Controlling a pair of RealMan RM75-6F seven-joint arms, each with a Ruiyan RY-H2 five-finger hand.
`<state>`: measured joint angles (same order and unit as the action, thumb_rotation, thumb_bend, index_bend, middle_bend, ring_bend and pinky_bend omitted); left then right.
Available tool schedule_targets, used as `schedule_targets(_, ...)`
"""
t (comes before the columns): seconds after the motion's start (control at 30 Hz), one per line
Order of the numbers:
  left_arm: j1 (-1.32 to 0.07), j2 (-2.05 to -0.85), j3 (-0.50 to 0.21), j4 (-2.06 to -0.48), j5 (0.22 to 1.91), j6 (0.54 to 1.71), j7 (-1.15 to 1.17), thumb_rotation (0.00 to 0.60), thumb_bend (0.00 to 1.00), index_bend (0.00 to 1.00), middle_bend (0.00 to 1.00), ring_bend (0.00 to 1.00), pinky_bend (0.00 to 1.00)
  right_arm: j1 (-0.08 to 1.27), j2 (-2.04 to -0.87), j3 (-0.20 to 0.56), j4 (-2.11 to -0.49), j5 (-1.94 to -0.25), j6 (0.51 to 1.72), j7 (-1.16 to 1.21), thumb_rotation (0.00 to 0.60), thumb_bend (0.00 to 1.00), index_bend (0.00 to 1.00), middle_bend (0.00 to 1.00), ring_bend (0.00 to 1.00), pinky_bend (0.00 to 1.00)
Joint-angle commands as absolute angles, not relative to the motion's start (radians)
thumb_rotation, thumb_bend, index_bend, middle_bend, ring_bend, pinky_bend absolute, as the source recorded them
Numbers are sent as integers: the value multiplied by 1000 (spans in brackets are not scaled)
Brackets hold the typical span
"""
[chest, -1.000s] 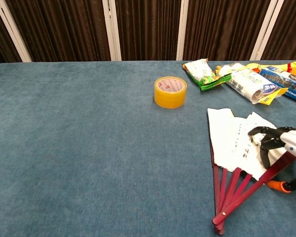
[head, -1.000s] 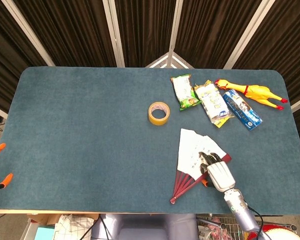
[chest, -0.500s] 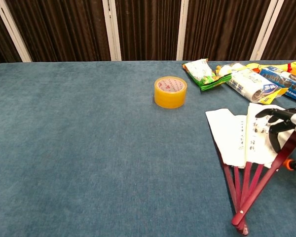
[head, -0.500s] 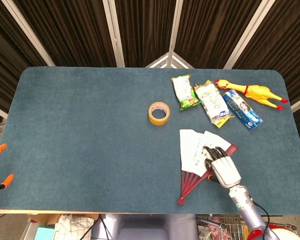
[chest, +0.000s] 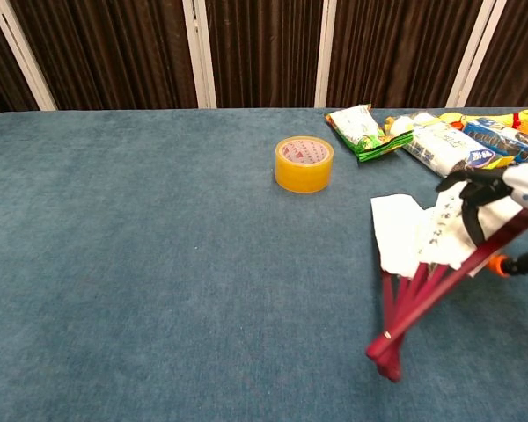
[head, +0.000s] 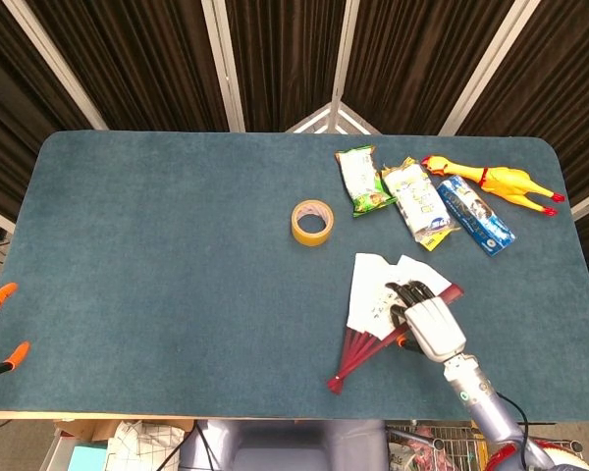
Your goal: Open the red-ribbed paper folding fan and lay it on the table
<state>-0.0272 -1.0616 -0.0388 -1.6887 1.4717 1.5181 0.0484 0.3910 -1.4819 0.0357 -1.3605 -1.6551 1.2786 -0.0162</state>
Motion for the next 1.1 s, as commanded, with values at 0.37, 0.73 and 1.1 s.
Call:
schedule_targets(0.37, -43, -1090, -44, -1652, 1504, 1526, 46, 600, 337, 160, 0, 0, 0, 578, -1351, 232, -1575, -1476, 1064, -83, 600, 456, 900, 233, 271, 219)
schedule_targets(0.73, -78, -1123, -31, -1600, 1571, 1504, -55, 600, 337, 160, 0, 0, 0, 711, -1296, 347, -1642, -1252, 887, -74, 600, 456, 947, 235, 271, 219)
schedule_targets(1.1, -159, -1200, -41, -1547, 1595, 1422, -192, 600, 325, 149, 12, 0, 0, 839, -1295, 413, -1644, -1076, 817, -164, 600, 456, 949, 234, 271, 219)
